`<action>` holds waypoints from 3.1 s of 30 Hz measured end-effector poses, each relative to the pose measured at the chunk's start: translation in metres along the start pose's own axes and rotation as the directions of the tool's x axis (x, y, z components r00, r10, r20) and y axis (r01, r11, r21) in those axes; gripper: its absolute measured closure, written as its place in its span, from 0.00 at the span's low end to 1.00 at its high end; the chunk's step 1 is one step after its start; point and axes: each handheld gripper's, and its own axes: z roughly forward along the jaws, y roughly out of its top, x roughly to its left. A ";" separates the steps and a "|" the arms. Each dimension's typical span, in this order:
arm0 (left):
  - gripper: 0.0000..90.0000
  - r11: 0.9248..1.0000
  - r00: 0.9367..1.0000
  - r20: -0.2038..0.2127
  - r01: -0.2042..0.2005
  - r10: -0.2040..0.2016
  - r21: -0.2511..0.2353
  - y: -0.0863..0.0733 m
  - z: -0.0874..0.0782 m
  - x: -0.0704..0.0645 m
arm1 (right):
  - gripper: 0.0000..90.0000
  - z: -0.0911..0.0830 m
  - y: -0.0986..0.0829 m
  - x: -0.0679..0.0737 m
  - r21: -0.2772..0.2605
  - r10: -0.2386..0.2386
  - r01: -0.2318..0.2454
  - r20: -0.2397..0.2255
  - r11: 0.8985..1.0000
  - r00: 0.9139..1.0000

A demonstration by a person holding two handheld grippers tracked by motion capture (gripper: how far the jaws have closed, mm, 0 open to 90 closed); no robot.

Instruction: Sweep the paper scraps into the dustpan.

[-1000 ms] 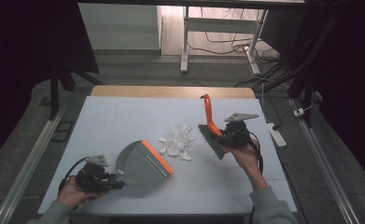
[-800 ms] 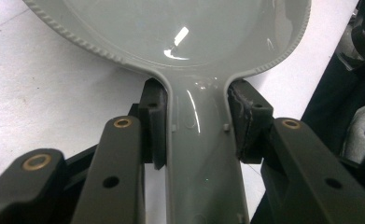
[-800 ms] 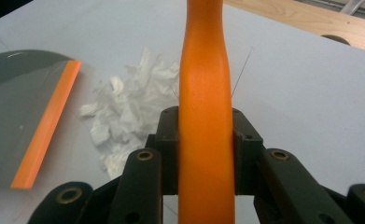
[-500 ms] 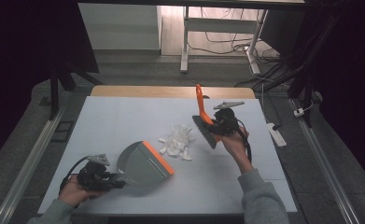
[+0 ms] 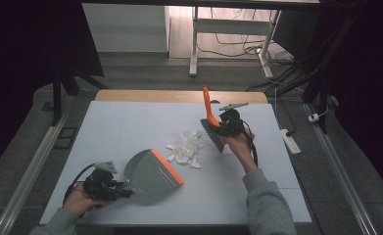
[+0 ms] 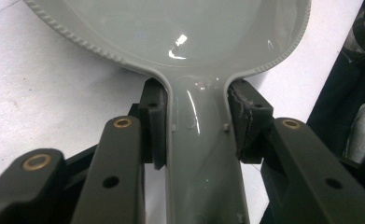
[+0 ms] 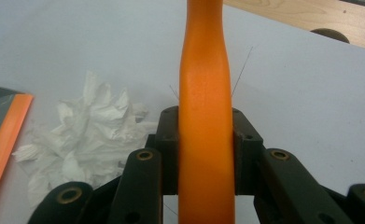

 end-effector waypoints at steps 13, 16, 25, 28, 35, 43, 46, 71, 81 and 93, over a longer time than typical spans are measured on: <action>0.68 1.000 1.000 0.005 0.003 -0.003 0.002 0.002 0.002 0.002 | 0.78 0.019 0.015 0.000 0.024 0.000 0.000 0.009 1.000 1.000; 0.68 1.000 1.000 0.006 0.002 -0.002 0.001 0.001 0.002 0.003 | 0.78 0.022 0.016 0.001 0.025 -0.007 0.007 0.007 1.000 1.000; 0.68 1.000 1.000 0.008 0.007 -0.007 -0.001 0.002 0.002 0.003 | 0.78 0.036 0.023 -0.003 0.071 0.001 -0.003 0.025 0.997 1.000; 0.68 1.000 1.000 0.009 0.007 -0.007 -0.002 0.002 0.002 0.004 | 0.78 0.044 0.029 -0.003 0.104 0.002 -0.005 0.035 0.995 0.999; 0.68 1.000 1.000 0.011 0.007 -0.007 -0.001 0.002 0.003 0.005 | 0.78 0.060 0.038 0.005 0.164 -0.028 0.024 0.024 0.986 0.999; 0.68 1.000 1.000 0.010 0.009 -0.009 0.001 0.003 0.004 0.005 | 0.78 0.064 0.039 0.020 0.191 -0.088 0.086 0.000 0.978 0.996; 0.68 1.000 1.000 0.011 0.010 -0.010 0.001 0.004 0.004 0.005 | 0.78 0.062 0.037 0.025 0.197 -0.104 0.106 -0.016 0.975 0.994; 0.68 1.000 1.000 0.013 0.010 -0.010 0.008 0.006 0.007 0.004 | 0.78 0.055 0.016 0.110 0.171 -0.232 0.267 -0.203 0.948 0.951; 0.68 1.000 1.000 0.011 0.012 -0.012 0.011 0.006 0.008 0.003 | 0.78 0.054 0.011 0.140 0.148 -0.267 0.313 -0.264 0.938 0.927; 0.68 1.000 1.000 0.012 0.013 -0.013 0.009 0.006 0.007 0.003 | 0.78 0.028 0.019 0.138 0.040 -0.275 0.296 -0.266 0.954 0.924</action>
